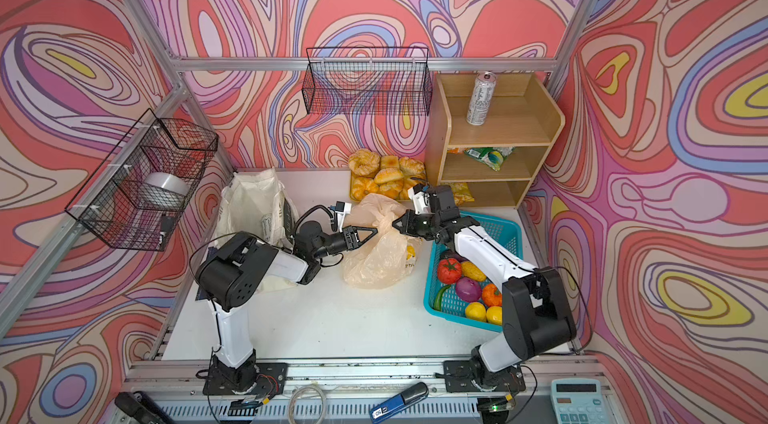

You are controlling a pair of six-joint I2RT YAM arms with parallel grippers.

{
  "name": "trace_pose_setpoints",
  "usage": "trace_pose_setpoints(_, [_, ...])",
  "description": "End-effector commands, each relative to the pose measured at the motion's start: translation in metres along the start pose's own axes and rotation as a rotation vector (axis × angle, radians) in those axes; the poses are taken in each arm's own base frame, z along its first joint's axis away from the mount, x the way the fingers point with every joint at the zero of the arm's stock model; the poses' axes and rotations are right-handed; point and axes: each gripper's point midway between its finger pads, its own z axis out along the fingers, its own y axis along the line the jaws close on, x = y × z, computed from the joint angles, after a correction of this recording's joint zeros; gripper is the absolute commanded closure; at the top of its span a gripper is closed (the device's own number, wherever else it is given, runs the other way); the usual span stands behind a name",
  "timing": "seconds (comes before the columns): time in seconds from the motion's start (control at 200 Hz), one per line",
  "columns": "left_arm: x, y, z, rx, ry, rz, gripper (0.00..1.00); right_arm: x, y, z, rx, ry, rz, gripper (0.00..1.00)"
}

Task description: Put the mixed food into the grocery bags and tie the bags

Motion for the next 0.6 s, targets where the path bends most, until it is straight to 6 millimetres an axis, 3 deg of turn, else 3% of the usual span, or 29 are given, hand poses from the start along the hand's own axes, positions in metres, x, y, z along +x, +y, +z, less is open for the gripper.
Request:
trace_pose_setpoints(0.0, [0.007, 0.005, 0.003, 0.008, 0.003, 0.028, 1.0, -0.006, 0.016, -0.007, -0.066, -0.034, -0.037, 1.0])
trace_pose_setpoints(0.205, [0.015, -0.001, 0.01, 0.037, 0.041, 0.039, 1.0, -0.004, 0.012, -0.005, -0.046, -0.023, -0.032, 1.0])
trace_pose_setpoints(0.29, [0.016, -0.002, 0.01, 0.038, 0.049, 0.041, 1.0, -0.008, 0.008, -0.01, 0.009, -0.024, -0.055, 0.64])
trace_pose_setpoints(0.336, [0.016, -0.002, 0.009, 0.038, 0.05, 0.042, 1.0, -0.013, 0.008, -0.014, 0.033, -0.036, -0.067, 0.53])
trace_pose_setpoints(0.426, [0.016, -0.003, 0.01, 0.04, 0.052, 0.046, 1.0, -0.021, 0.009, -0.02, 0.066, -0.05, -0.092, 0.46])
trace_pose_setpoints(0.596, [0.016, -0.005, 0.011, 0.046, 0.055, 0.051, 1.0, -0.029, 0.006, -0.026, 0.127, -0.052, -0.133, 0.42])
